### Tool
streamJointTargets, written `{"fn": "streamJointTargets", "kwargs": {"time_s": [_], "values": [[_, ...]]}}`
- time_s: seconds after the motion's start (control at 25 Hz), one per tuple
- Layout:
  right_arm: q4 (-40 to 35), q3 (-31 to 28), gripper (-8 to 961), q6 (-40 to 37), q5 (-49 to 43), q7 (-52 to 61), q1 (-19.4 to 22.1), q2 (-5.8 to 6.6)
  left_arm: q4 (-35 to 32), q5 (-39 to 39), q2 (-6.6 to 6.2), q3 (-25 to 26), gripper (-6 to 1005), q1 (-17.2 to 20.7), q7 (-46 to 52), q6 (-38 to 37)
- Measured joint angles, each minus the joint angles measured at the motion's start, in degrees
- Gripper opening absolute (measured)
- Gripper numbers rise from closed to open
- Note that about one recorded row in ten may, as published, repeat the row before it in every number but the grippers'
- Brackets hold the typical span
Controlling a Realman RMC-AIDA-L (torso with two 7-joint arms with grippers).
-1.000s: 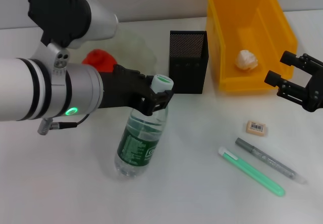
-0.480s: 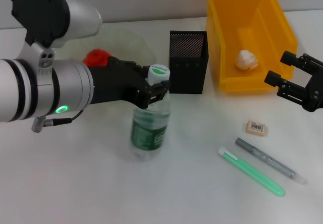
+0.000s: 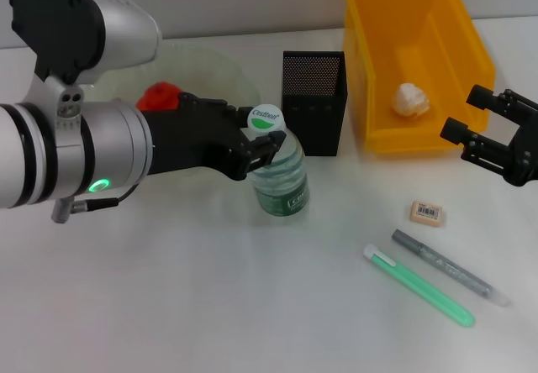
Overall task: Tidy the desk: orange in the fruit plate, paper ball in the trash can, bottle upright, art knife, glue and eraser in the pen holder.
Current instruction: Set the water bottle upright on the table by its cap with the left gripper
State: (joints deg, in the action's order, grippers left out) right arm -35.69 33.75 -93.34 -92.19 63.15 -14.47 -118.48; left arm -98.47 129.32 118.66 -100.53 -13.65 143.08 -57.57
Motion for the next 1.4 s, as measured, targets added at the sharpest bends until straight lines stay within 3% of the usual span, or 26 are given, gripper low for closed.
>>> {"fn": "streamJointTargets", "kwargs": {"time_s": [1.4], "values": [[0.0, -0.1, 733, 0.3, 0.0, 0.0, -0.2, -0.26, 0.7, 0.0, 0.09, -0.8, 418, -1.5, -1.2, 1.0]]}}
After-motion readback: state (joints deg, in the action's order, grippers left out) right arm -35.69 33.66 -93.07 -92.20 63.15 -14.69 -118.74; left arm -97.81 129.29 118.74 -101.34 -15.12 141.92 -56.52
